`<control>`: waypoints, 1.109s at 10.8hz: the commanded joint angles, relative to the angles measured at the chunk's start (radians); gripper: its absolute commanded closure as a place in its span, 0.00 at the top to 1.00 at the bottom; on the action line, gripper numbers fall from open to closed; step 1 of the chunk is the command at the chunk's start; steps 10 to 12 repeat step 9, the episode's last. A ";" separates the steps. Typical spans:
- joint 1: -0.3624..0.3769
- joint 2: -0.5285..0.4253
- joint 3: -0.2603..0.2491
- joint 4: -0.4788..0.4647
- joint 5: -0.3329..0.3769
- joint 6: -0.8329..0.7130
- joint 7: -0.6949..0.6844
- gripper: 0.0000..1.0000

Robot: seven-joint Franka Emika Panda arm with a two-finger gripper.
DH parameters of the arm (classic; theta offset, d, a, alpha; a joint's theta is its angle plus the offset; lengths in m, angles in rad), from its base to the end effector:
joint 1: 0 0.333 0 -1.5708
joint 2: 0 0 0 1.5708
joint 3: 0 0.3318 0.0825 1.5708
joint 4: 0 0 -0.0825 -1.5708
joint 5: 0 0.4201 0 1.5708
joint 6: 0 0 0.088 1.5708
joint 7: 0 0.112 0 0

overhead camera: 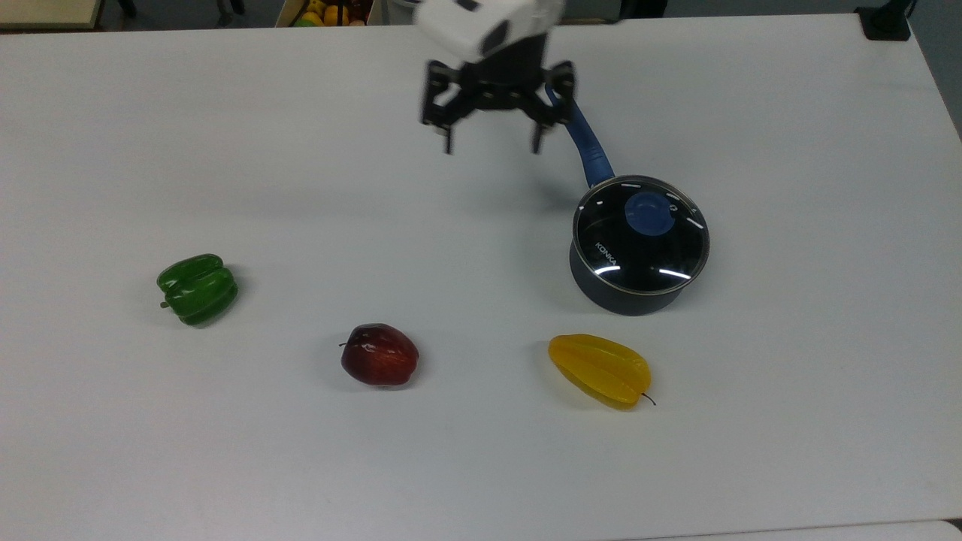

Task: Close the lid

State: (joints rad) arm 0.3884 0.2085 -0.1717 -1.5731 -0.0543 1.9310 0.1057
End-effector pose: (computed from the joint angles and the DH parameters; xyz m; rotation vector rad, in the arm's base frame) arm 0.6634 0.1519 0.5378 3.0629 0.2034 0.2528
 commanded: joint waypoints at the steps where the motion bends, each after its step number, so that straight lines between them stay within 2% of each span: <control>1: -0.154 -0.102 0.024 -0.034 0.007 -0.177 -0.101 1.00; 3: -0.276 -0.177 0.093 -0.062 -0.002 -0.265 -0.106 1.00; 5: -0.368 -0.204 0.130 -0.059 0.002 -0.317 -0.232 1.00; 12: -0.372 -0.202 0.121 -0.054 0.005 -0.313 -0.236 1.00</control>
